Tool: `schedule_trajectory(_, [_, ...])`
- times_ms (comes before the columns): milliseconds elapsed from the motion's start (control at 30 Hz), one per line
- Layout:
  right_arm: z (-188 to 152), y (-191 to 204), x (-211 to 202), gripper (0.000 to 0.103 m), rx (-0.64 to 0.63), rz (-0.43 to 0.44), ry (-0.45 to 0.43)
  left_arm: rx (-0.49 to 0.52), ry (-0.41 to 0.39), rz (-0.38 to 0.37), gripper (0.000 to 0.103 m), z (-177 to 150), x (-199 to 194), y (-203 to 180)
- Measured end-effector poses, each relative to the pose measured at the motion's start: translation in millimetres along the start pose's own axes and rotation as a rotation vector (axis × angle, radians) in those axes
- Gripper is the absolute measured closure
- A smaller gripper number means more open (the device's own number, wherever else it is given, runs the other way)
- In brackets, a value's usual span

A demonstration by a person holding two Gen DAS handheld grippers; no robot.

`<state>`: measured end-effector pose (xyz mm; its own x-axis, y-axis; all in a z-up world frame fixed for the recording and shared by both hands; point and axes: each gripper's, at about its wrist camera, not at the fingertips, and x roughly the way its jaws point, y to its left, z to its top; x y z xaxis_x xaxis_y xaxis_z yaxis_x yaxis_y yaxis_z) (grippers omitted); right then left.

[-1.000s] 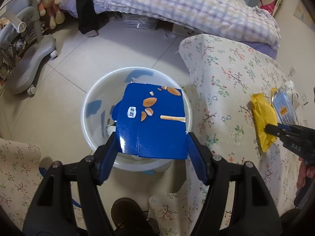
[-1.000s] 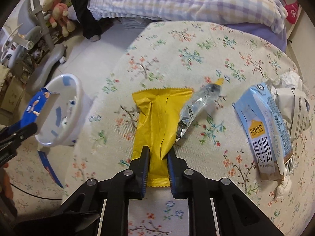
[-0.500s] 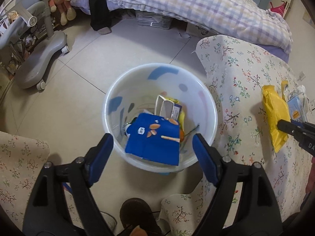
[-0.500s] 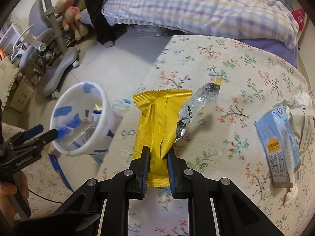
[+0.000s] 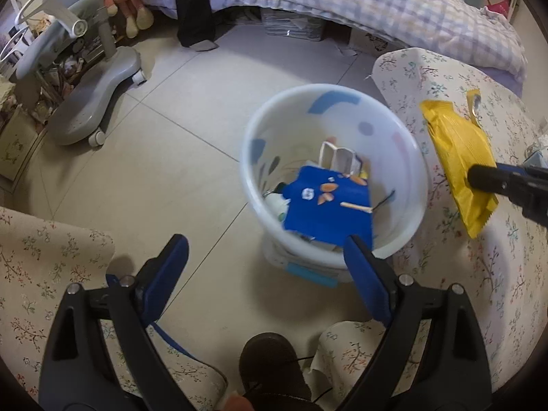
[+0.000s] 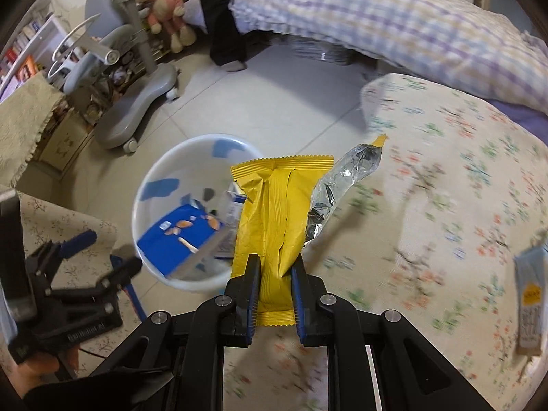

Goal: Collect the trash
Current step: 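Carry the yellow wrapper over the wastebasket and open the right tool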

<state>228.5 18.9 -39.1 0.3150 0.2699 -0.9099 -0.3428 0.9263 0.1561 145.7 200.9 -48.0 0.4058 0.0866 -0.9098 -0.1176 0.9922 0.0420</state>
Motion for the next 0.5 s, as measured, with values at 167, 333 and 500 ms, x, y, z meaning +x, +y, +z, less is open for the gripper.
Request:
schedule_trajectory(167, [13,18,17,0.085,-0.014,0.008,0.015,-0.019,-0.005,0.023,0.011,-4,0,15])
schedule_trajectory(333, [24,28,26,0.084,-0.015,-0.001,0.018,-0.045,0.008,0.031,0.011,-4,4,25])
schedule_trajectory(500, [32,34,29,0.076,0.008,0.038,0.013,-0.038,0.008,0.029,0.011,-4,2,23])
